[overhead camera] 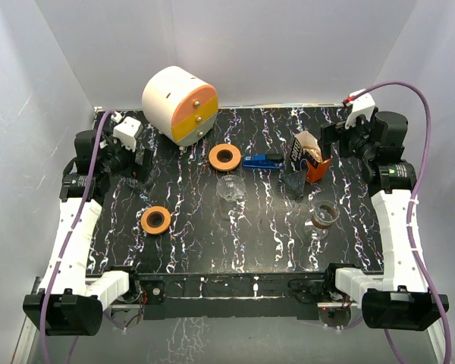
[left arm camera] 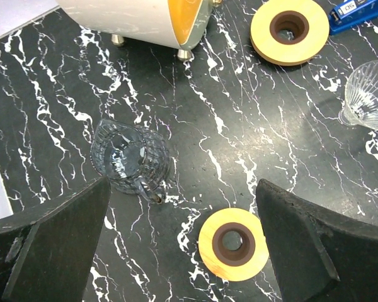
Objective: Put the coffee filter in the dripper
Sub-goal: Move the coffee server to the center of the board.
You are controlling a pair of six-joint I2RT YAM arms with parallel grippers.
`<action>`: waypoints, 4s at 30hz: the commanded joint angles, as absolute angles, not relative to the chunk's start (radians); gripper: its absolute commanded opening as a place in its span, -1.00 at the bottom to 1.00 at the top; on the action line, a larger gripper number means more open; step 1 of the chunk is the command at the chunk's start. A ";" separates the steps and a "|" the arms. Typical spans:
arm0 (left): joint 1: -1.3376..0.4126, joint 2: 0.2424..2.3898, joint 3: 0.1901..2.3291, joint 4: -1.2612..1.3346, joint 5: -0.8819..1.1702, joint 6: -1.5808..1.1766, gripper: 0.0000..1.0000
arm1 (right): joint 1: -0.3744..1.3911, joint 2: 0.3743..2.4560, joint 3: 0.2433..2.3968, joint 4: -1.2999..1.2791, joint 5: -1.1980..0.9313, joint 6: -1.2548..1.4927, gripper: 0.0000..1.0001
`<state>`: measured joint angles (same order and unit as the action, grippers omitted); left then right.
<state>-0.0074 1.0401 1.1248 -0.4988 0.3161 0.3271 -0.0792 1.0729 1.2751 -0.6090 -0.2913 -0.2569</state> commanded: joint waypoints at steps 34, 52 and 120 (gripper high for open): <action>0.123 1.122 1.113 -0.593 0.492 0.372 0.93 | -0.161 1.004 1.029 -1.138 -0.212 -0.619 0.24; 0.141 1.084 1.095 -0.584 0.530 0.349 0.93 | -0.158 1.135 0.974 -1.058 -0.303 -0.607 -0.71; 0.193 1.130 0.976 -0.601 0.574 0.408 0.93 | 0.877 1.556 1.439 -0.843 -0.196 -0.442 0.24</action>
<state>0.1879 1.1591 0.9871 -0.6144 0.5373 0.4076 0.8753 1.6272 1.3933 -0.8619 -0.1780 -0.3981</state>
